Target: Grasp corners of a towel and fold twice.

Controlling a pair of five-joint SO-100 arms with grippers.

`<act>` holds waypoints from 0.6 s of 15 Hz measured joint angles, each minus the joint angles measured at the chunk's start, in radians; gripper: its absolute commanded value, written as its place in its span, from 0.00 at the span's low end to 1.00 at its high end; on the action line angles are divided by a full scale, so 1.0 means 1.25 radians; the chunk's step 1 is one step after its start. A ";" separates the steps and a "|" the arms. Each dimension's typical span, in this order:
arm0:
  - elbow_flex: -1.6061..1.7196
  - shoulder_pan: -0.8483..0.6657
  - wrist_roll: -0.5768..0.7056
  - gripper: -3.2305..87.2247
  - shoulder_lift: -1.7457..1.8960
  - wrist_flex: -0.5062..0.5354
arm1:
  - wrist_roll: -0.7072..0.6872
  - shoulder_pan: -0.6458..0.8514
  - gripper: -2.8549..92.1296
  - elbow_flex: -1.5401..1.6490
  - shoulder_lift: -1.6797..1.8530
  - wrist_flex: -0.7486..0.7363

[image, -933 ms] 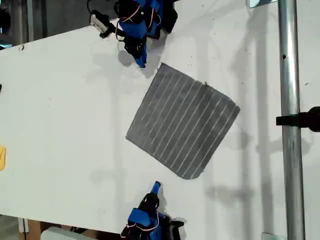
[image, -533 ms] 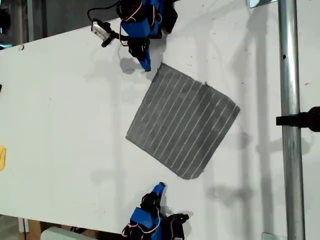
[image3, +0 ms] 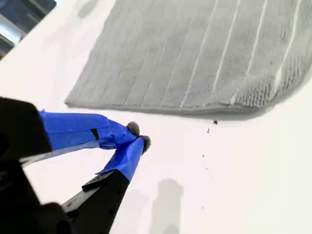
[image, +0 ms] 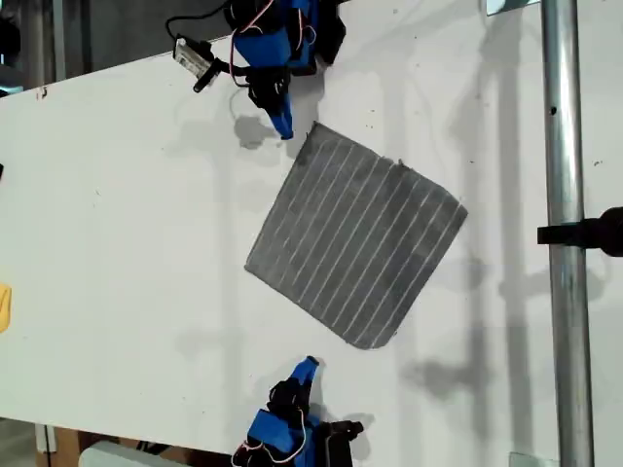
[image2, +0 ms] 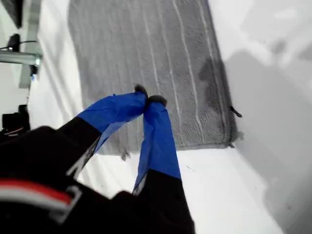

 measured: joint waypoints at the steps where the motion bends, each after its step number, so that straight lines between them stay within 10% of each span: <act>1: -0.085 0.002 0.013 0.00 -0.106 0.000 | -0.013 -0.005 0.03 -0.069 -0.052 0.000; 9: -0.741 0.055 0.142 0.00 -0.817 0.036 | -0.260 -0.104 0.03 -1.005 -0.961 0.185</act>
